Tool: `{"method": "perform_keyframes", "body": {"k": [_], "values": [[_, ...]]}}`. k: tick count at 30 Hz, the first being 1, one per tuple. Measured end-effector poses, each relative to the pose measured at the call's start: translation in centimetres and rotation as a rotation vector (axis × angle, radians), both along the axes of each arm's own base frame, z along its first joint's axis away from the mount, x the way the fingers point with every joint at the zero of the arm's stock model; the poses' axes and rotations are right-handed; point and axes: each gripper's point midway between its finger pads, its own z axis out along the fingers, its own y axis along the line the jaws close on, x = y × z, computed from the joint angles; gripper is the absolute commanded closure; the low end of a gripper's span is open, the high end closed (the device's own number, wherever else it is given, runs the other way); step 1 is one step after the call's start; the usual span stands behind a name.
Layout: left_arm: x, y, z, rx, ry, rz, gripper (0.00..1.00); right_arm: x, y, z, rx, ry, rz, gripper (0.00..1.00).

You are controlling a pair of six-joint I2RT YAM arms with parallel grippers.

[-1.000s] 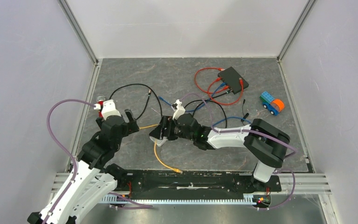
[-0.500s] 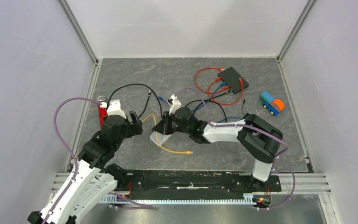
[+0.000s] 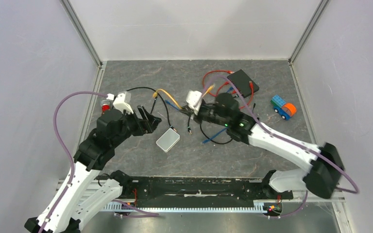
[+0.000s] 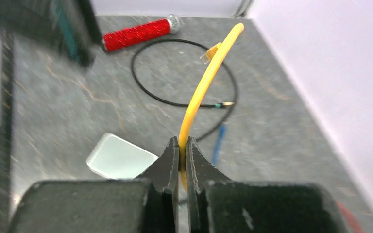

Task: Insert the plug into the switch port
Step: Pick up the connector from the center of the board.

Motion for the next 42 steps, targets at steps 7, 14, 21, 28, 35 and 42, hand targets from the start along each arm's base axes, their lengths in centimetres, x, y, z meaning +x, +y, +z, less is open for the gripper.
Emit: {"method": "perform_keyframes", "body": {"k": [7,14,21,28,35,42], "values": [[0.3,-2.5,5.3,-0.175,-0.031,-0.050,0.21,-2.1,-7.0,-1.7,-0.212,-0.484,0.023,1.00],[0.7,-4.5,6.4,-0.275,0.001,-0.107,0.19,-2.4,-10.5,-5.8,-0.379,-0.654,0.030,1.00],[2.1,-5.4,4.8,-0.321,0.091,-0.075,0.21,-2.7,-11.4,-5.4,-0.411,-0.797,0.033,1.00],[3.8,-5.8,-0.4,-0.428,0.278,0.040,0.23,-3.7,-11.9,-5.4,-0.391,-0.891,0.047,1.00],[5.5,-6.3,-1.8,-0.504,0.305,0.007,0.11,-4.8,-12.2,-5.5,-0.343,-0.936,0.053,1.00],[5.6,-7.0,-0.5,-0.571,0.228,-0.091,0.09,-4.9,-12.4,-3.9,-0.288,-0.988,0.014,1.00]]}}
